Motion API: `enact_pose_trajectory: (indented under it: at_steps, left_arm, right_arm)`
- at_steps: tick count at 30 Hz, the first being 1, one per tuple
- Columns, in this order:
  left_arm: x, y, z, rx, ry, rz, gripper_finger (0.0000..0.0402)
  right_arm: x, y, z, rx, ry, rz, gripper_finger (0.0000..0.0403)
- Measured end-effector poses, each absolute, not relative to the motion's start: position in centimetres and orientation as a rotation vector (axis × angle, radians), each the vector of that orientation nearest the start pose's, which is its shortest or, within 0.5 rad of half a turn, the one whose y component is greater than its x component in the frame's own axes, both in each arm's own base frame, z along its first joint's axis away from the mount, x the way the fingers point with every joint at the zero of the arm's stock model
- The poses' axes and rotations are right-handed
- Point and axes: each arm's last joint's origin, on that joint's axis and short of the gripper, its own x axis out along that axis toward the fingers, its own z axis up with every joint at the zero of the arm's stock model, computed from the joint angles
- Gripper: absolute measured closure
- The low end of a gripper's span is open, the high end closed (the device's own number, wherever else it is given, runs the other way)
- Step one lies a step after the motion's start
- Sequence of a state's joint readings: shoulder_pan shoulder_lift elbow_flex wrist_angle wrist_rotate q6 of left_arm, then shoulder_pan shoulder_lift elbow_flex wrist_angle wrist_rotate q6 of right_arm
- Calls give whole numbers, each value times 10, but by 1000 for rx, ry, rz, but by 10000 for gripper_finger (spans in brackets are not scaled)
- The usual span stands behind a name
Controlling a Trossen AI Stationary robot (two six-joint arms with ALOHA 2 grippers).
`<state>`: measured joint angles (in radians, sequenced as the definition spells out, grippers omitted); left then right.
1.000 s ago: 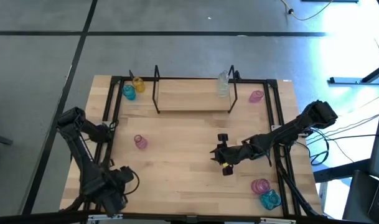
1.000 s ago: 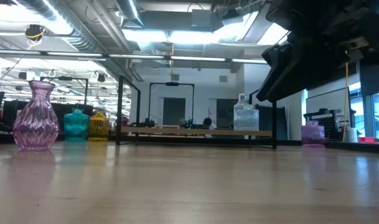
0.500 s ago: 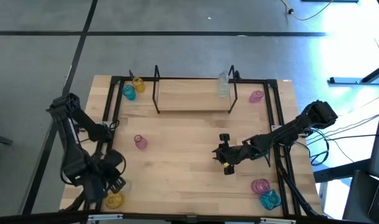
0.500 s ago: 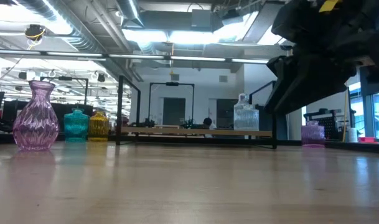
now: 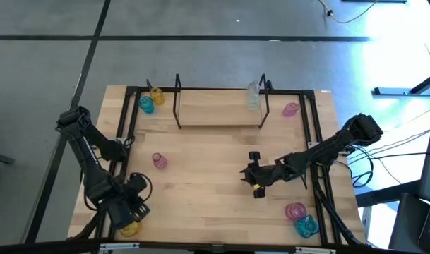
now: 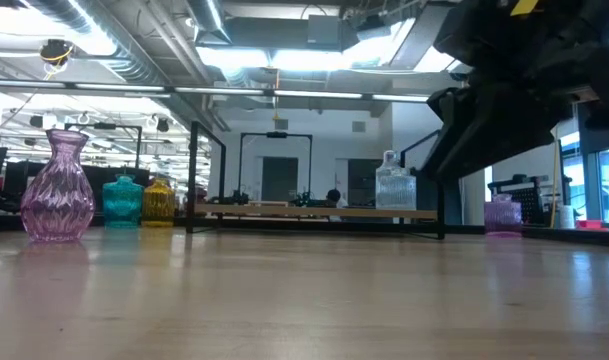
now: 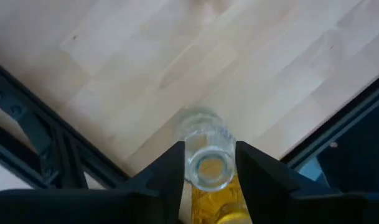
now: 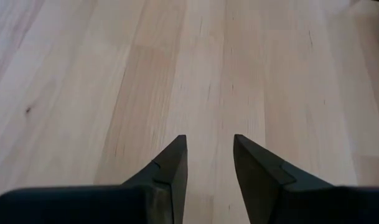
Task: Sort vases onto shelf
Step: Put the transparent vase aligned with the other transparent vase on the shelf
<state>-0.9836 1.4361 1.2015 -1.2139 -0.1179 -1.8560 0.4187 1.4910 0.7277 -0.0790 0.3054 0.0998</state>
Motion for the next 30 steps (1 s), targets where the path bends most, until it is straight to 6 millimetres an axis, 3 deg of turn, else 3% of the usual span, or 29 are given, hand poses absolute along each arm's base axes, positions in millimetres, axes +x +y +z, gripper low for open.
enact_pose_trajectory:
  at_steps: [7,12,17,30]
  left_arm:
    - [137,-208,269,-712,1419,517,256]
    - [135,-214,258,-720,1426,459,257]
    - [132,-212,247,-707,1478,475,257]
    - [132,-210,246,-662,1471,470,257]
  right_arm:
    - [260,106,169,-204,791,67,288]
    - [260,106,169,-204,791,67,288]
    - [260,106,169,-204,791,67,288]
    - [260,106,169,-206,794,67,288]
